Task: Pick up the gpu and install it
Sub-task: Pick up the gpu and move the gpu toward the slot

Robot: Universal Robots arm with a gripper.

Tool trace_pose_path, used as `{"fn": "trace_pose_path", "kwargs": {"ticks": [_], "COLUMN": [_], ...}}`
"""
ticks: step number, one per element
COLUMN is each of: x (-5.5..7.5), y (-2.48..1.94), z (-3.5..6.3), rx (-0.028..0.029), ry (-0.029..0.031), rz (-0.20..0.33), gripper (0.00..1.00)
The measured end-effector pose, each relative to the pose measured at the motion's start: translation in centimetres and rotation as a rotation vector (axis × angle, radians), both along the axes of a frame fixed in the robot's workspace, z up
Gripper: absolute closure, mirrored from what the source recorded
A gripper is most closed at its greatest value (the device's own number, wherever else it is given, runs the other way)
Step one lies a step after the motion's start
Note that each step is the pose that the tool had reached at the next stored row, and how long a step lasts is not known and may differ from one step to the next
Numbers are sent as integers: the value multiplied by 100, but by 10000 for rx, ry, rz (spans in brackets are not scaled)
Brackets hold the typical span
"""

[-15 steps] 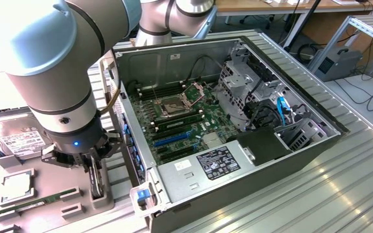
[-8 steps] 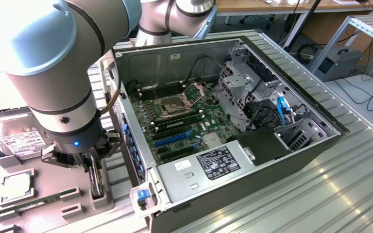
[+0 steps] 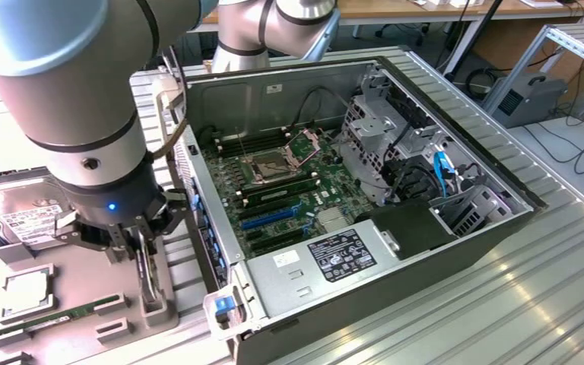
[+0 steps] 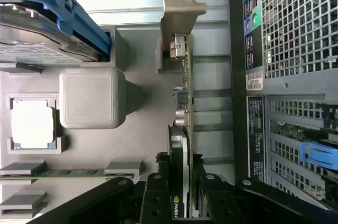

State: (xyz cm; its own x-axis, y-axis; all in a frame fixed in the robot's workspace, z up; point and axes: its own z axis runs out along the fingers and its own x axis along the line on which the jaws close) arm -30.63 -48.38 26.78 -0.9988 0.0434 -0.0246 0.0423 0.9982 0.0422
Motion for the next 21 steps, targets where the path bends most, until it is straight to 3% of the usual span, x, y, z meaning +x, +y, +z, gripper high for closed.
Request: {"fn": "trace_pose_path", "kwargs": {"ticks": [6,9,11,13,18,21], "x": [0,0,0,0,0,0], "y": [0,0,0,1,3,4], "z": [315,605,721,907,1206,1494], "rx": [1,1,1,0,1,1], "ry": [0,-1,-1,0,-1,-1], "rz": [0,-1,0,0,0,1], "gripper": [73,73,73,73,73,73]}}
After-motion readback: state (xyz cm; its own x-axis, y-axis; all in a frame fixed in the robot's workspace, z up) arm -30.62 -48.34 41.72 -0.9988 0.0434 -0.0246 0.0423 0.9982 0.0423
